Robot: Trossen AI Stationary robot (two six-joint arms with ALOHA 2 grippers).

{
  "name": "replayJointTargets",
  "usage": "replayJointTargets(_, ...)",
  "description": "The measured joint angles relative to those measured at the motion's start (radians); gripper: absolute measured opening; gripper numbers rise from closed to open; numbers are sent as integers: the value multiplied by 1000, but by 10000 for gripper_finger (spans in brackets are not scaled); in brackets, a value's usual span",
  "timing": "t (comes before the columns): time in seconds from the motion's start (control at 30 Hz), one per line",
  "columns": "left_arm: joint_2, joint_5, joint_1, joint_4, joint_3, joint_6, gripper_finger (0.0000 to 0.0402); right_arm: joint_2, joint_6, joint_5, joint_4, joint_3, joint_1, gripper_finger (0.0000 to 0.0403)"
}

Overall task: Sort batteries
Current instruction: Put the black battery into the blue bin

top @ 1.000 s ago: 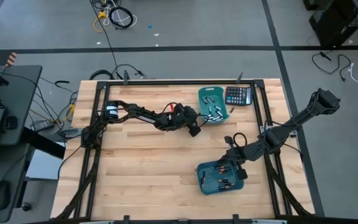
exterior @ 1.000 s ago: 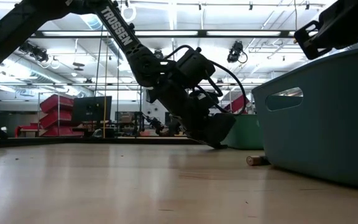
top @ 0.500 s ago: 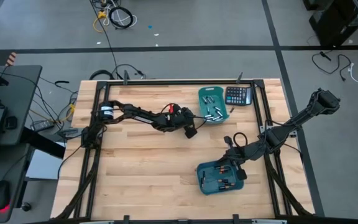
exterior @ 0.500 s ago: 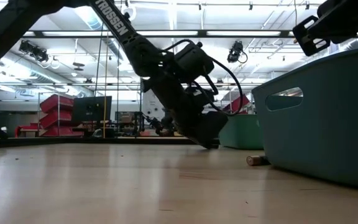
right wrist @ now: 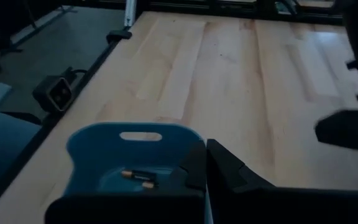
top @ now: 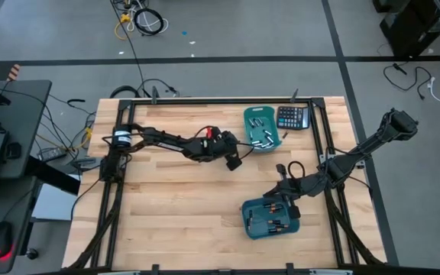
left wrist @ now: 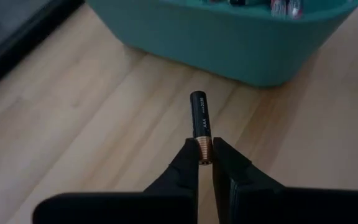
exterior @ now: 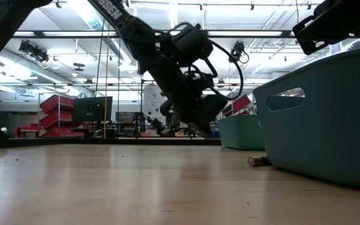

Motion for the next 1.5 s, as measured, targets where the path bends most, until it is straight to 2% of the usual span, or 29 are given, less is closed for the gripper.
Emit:
replayJointTargets(0.07, -29, -13, -7, -36, 0, -1, 16, 0, -10, 22, -1, 0, 0, 1)
replayJointTargets(0.2, -103, -102, -40, -90, 0, 15, 16, 0, -33, 80, 0, 0, -2, 1)
replayJointTargets(0.33, -190, -174, -87, -92, -10, 49, 16, -11, -81, 222, 27, 0, -5, 1)
replayJointTargets(0.4, -236, -240, -122, -29, -42, 64, 16, -32, -115, 272, 40, 0, -6, 1)
replayJointTargets(0.47, -285, -311, -162, 42, -95, 92, 16, -59, -141, 279, 49, 0, -6, 1)
replayJointTargets(0.53, -327, -332, -205, 179, -163, 135, 16, -91, -152, 278, 52, 1, -6, 0)
replayJointTargets(0.63, -356, -301, -270, 474, -274, 216, 16, -124, -157, 270, 50, 1, -6, 2)
replayJointTargets(0.83, -338, -253, -373, 1118, -507, 390, 16, -128, -190, 251, 81, 1, -12, 1)
replayJointTargets(0.97, -316, -205, -392, 1361, -620, 441, 16, -105, -195, 246, 142, 0, -20, 1)
replayJointTargets(1.1, -314, -98, -395, 1415, -665, 446, 16, -57, -214, 242, 220, 1, -27, 1)
replayJointTargets(1.5, -314, -24, -394, 1411, -665, 519, 16, 125, -347, 240, 489, 0, -43, 1)
